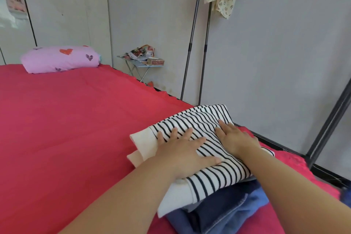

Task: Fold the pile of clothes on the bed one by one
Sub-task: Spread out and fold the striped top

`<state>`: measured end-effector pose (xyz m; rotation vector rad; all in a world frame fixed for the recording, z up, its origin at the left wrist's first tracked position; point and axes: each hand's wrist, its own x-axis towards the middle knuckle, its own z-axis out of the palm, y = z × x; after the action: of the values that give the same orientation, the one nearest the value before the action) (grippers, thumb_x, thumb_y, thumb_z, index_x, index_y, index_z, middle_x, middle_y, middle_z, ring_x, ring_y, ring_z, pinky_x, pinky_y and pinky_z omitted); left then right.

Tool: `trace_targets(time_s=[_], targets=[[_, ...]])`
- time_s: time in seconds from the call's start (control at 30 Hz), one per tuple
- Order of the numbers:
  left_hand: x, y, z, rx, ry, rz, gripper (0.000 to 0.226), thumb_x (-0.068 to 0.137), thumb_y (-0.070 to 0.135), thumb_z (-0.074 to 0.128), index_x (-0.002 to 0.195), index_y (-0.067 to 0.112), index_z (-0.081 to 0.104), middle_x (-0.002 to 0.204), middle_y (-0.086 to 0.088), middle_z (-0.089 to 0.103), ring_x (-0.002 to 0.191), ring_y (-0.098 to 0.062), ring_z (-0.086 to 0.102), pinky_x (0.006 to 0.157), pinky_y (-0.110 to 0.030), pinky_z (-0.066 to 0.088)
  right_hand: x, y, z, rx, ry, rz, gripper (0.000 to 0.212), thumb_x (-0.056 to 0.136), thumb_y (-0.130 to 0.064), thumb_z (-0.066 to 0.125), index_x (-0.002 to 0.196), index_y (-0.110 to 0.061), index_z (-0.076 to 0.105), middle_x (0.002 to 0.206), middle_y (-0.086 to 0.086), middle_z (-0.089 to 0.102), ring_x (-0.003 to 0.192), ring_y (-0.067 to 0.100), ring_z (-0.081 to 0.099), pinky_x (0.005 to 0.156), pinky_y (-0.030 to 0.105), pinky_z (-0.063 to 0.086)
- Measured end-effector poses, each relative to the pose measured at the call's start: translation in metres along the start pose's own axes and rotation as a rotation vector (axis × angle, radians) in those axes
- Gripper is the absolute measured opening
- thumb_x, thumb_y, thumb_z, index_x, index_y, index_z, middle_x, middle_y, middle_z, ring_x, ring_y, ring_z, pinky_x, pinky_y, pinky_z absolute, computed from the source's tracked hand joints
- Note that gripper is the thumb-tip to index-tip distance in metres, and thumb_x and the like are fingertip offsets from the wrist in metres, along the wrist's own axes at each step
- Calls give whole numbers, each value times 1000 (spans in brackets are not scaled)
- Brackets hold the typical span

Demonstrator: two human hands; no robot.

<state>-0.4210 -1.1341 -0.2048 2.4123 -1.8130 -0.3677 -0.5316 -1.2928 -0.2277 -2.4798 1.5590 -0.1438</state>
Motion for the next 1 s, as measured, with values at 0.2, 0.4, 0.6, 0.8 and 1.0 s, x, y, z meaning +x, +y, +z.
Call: trace_targets(time_s=[0.2,0.4,0.6,0.8,1.0], targets=[[-25,3,-8,2,80,-6,71,84,73,26,146,40,13,158,7,-3,144,-22,-9,113,-50,-12,-36,-11,-18,-40,24,10,52,96,-44,12,147,-33,10,157,-7,12,144,31,10,111,56,9],[-83,-18,-26,-66,192,-119,61,94,55,32,147,26,22,153,0,23,141,-20,19,116,-45,11,-96,-45,-39,-30,41,-158,19,93,-32,31,100,-22,45,118,3,48,118,30,42,99,50,34],[-174,-38,-41,-26,207,-244,42,92,38,45,131,24,45,129,-3,49,123,-25,46,98,-37,39,-184,-102,-44,-85,15,-413,32,95,-37,37,112,-15,53,119,5,50,112,25,49,93,36,42],[-301,-46,-57,142,228,-351,45,93,35,47,134,19,42,133,-7,48,124,-27,45,101,-39,37,-291,-152,-49,-184,19,-605,34,95,-32,41,123,-16,48,135,6,41,118,26,44,92,34,39],[-442,-66,-58,142,246,-519,42,92,32,49,130,13,47,127,-12,50,119,-32,48,98,-43,37,-405,-201,-46,-225,36,-823,40,92,-36,42,129,-24,45,130,0,46,124,21,44,98,32,40]])
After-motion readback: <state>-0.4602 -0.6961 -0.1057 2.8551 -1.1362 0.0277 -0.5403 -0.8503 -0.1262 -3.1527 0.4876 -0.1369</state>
